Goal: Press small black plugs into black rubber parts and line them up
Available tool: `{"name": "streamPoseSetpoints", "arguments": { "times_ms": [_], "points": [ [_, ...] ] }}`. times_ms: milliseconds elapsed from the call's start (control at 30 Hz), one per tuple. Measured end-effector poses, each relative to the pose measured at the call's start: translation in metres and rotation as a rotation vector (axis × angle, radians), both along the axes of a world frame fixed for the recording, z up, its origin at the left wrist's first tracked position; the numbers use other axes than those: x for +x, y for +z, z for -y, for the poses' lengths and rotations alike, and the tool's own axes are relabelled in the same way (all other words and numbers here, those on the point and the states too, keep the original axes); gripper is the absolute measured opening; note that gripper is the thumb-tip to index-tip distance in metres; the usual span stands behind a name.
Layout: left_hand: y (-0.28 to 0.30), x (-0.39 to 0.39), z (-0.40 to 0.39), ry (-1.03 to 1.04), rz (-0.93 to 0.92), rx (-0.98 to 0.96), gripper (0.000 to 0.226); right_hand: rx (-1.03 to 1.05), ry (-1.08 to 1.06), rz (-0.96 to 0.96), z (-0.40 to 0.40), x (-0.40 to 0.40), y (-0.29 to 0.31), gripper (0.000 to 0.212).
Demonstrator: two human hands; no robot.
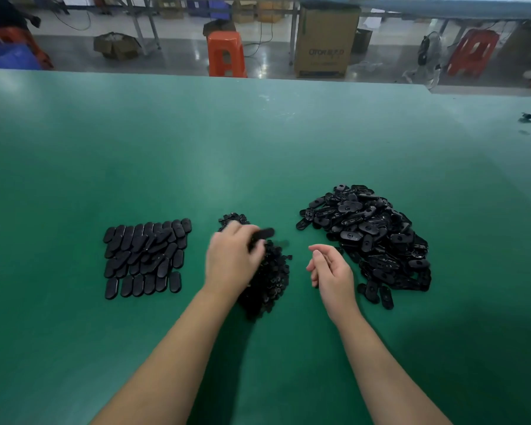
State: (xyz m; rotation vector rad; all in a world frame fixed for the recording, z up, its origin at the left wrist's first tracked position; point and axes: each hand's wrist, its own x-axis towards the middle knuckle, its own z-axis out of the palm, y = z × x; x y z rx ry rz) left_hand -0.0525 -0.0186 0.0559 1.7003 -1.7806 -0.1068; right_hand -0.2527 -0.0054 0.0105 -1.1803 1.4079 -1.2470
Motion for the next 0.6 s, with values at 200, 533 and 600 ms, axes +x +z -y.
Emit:
{"name": "streamPoseSetpoints", "arguments": {
  "times_ms": [200, 533, 600],
  "points": [
    [-0.004, 0.117, -0.003, 0.522, -0.101, 0.078, 0.027, 0.001, 0.01, -0.038, -0.002, 0.001, 0.001, 0.019],
    [-0.014, 0.179, -0.016, 0.702, -0.14, 0.262, 0.035, 0.003, 0.011, -0.09, -0.002, 0.002, 0.003, 0.019],
    [-0.012, 0.17, -0.014, 0.634, -0.209, 0.156, 0.034, 0.004, 0.006, -0.098, -0.001, 0.002, 0.002, 0.02]
  ]
}}
